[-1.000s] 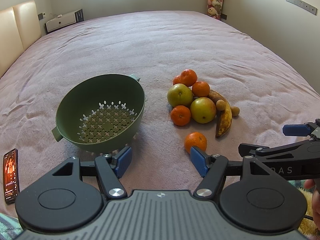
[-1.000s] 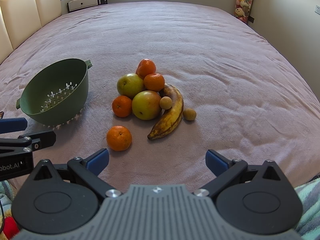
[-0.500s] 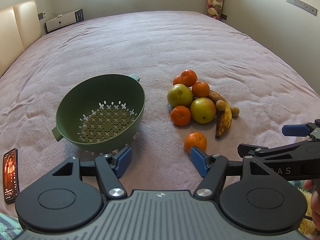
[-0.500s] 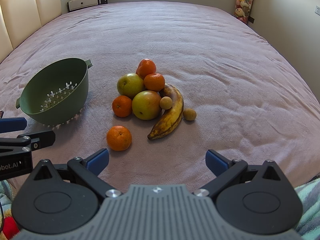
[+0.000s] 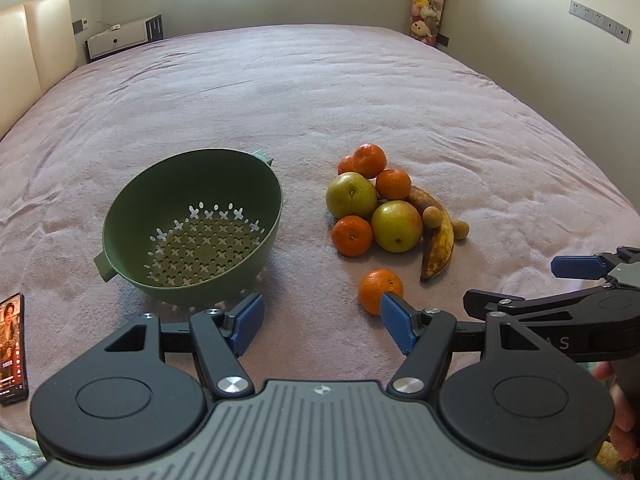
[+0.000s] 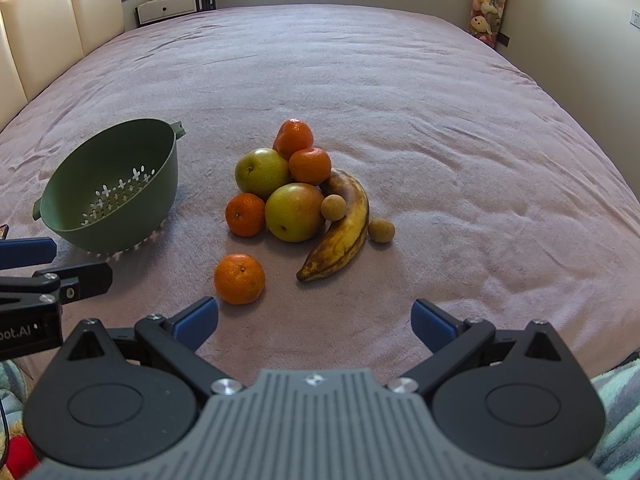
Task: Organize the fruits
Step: 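Move the left gripper to the loose mandarin and close on it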
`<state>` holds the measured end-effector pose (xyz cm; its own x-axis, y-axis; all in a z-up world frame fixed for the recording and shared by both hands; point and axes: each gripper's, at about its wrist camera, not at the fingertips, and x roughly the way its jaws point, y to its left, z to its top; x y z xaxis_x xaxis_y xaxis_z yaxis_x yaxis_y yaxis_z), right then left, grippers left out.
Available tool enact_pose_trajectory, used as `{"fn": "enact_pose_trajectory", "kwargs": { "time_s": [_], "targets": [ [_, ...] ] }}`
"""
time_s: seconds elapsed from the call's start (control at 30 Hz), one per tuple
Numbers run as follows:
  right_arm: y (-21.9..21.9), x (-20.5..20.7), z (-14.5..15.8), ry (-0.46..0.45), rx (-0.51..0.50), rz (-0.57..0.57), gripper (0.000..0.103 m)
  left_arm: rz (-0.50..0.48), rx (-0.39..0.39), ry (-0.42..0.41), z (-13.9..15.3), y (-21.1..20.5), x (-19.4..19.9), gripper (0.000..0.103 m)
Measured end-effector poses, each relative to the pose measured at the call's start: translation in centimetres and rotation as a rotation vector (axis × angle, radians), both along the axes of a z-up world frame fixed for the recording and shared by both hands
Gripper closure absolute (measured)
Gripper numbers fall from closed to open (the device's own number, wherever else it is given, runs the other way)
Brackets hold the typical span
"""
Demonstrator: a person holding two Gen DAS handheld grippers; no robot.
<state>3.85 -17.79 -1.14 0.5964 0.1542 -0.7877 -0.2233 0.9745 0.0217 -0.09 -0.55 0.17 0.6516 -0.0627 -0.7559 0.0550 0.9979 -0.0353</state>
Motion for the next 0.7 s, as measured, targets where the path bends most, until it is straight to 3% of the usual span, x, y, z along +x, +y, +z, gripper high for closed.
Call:
{"fn": "enact_pose_trajectory", "kwargs": {
  "time_s": [0.1, 0.2, 0.37, 0.47, 0.7],
  "targets": [
    [0.2, 0.1, 0.2, -0.042, -0.015, 0.009, 0.004, -0.002, -0.041, -0.006, 0.1, 0.2, 0.2, 0.025],
    [0.4, 0.2, 0.4, -0.084, -0.028, 0.028, 0.004, -0.006, -0.087, -0.018, 0.1, 0.4, 0.4, 0.032],
    [0.4, 0.6, 0.8, -0.144, -0.03, 0.046, 0.005, -0.04, -0.098, -0.029, -0.3, -0.2, 0.8, 0.038],
    [0.2, 1.1, 0.5, -0.125, -0.027, 0.041, 0.012, -0.048, -0.099, -0.027, -0.9, -0.4, 1.3, 0.045],
    [-0.7, 2.6, -0.5, -0.058, -0.009, 0.006, 0.028, -0.079, -0.112, -0.014, -2.2, -1.2, 2.7, 0.046]
  ]
}}
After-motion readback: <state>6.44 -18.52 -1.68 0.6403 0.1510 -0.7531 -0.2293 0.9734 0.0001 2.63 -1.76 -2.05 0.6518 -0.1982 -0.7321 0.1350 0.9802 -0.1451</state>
